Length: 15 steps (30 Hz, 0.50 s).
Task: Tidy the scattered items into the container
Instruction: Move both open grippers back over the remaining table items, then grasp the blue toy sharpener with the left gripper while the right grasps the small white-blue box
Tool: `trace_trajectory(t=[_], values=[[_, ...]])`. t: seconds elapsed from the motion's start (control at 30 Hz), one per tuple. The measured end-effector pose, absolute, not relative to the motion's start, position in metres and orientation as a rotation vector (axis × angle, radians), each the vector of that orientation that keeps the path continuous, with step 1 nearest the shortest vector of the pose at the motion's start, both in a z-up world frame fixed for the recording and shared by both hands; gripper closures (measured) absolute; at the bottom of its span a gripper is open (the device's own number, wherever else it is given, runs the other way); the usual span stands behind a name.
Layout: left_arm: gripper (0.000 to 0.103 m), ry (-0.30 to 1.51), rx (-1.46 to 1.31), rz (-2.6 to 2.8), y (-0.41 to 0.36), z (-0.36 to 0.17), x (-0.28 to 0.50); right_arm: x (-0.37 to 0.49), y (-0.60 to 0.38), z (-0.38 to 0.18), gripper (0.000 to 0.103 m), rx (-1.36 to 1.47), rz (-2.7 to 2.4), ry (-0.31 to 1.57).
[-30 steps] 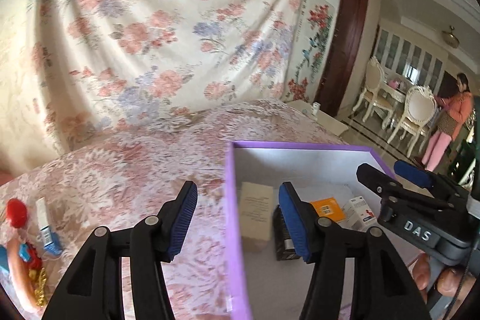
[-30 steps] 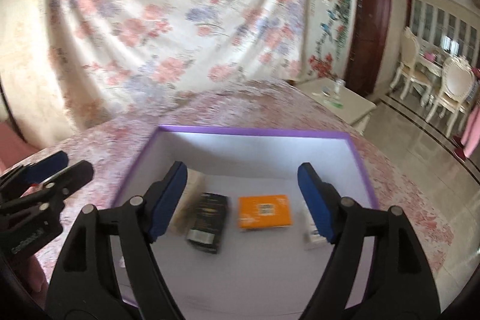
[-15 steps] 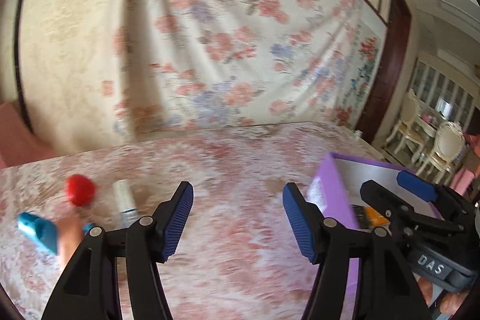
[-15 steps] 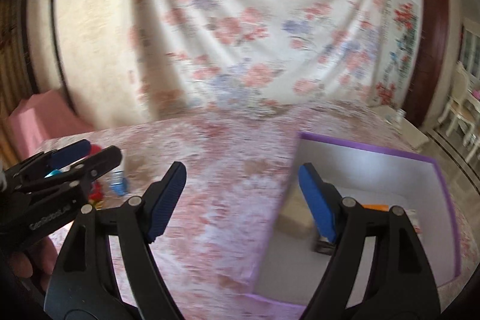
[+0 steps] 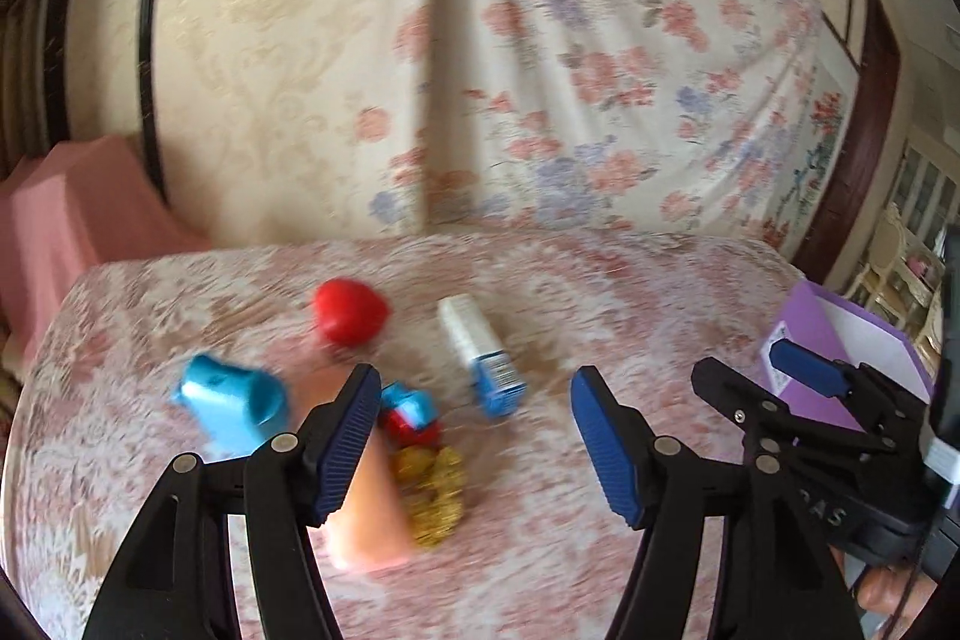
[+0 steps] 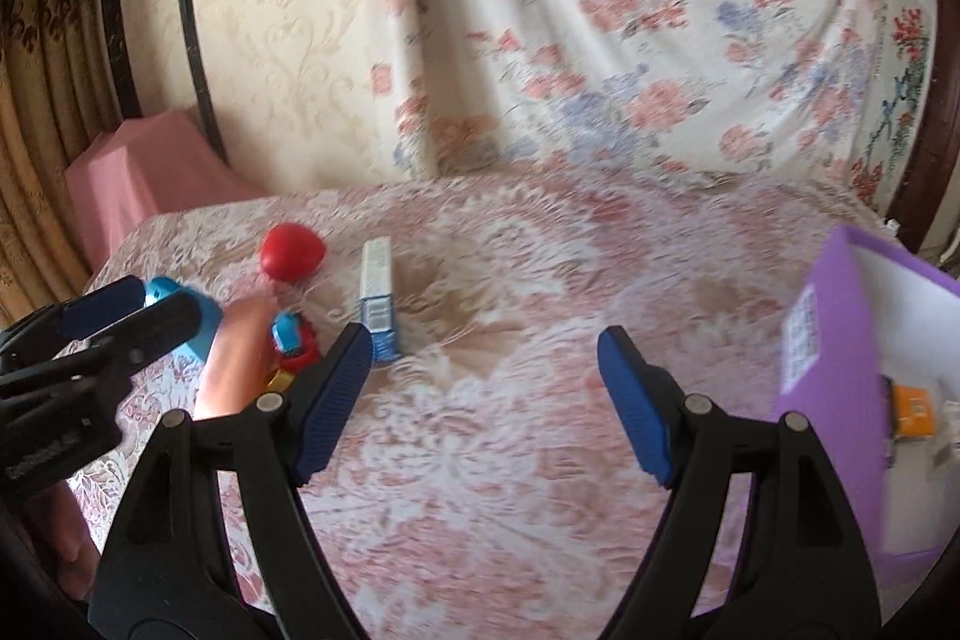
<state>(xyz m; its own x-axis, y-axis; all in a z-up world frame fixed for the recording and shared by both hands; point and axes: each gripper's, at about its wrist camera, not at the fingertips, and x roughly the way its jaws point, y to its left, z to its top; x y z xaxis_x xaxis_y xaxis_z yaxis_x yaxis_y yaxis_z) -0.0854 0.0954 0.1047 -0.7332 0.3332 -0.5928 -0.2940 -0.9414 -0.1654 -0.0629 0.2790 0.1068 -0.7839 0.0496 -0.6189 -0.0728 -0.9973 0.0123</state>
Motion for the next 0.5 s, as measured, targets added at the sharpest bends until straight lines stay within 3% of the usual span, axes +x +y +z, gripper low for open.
trace_trajectory(t=[0.5], values=[[0.036, -0.186, -1.087, 2.707, 0.018, 0.044, -0.09, -0.102, 0.245, 0.047, 0.024, -1.182, 2.919, 0.036]])
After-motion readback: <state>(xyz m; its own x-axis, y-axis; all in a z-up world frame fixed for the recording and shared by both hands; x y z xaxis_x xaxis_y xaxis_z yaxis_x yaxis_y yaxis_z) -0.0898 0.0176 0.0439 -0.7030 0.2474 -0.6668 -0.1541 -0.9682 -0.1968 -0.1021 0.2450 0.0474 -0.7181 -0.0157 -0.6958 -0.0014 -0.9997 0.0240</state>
